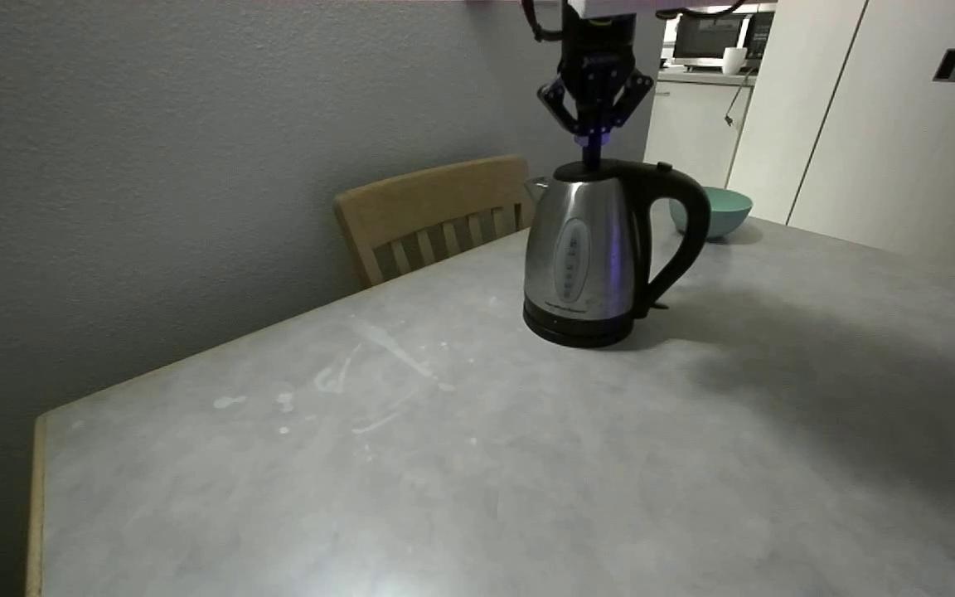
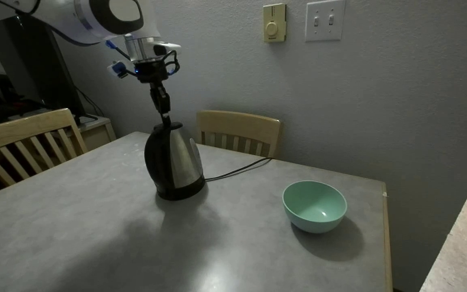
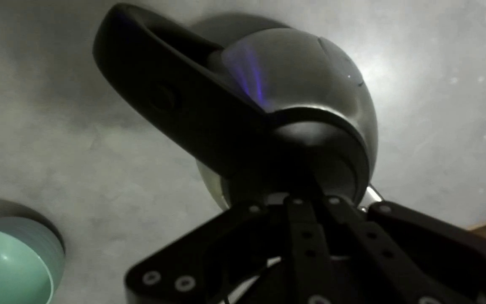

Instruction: Close the kettle

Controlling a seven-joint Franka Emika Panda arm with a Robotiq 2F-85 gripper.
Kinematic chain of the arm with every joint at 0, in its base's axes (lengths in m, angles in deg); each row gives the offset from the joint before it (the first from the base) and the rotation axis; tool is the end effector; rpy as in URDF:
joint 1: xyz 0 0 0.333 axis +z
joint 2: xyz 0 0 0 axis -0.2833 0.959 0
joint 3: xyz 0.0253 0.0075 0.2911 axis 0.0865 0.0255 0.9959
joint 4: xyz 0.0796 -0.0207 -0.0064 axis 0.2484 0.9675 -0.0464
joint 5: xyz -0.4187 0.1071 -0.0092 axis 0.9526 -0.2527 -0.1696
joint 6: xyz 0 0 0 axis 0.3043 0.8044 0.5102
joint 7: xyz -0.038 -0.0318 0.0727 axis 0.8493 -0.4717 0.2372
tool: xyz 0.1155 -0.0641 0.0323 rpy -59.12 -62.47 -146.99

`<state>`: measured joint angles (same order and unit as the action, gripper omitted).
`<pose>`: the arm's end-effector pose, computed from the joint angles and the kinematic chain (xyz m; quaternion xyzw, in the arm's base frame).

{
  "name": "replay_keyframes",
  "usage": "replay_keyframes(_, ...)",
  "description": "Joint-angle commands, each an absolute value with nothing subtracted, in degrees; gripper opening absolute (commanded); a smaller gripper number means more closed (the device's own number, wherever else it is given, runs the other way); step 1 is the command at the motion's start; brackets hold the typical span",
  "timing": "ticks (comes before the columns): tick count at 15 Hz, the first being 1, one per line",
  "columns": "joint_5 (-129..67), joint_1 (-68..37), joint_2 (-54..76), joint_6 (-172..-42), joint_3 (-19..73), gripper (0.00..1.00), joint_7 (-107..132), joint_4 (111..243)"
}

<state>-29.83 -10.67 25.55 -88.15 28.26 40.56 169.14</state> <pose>0.7273 0.0374 0.3013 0.9698 -0.2397 0.0166 0.0408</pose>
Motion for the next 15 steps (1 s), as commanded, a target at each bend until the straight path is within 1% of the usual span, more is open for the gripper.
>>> replay_keyframes(1, -29.16, -10.16, 29.88, -81.05, 27.58, 0.0, 38.77, 165.67)
replay_keyframes(4, -29.5, -10.22, 30.68, -78.41, 27.82, 0.0, 38.0, 163.19)
replay_keyframes(6, -29.07, -9.79, 29.97, -78.96, 27.88, 0.0, 37.61, 162.79)
replay_keyframes(15, -26.13, -6.41, 19.41, -89.34, 28.09, 0.0, 38.79, 170.3)
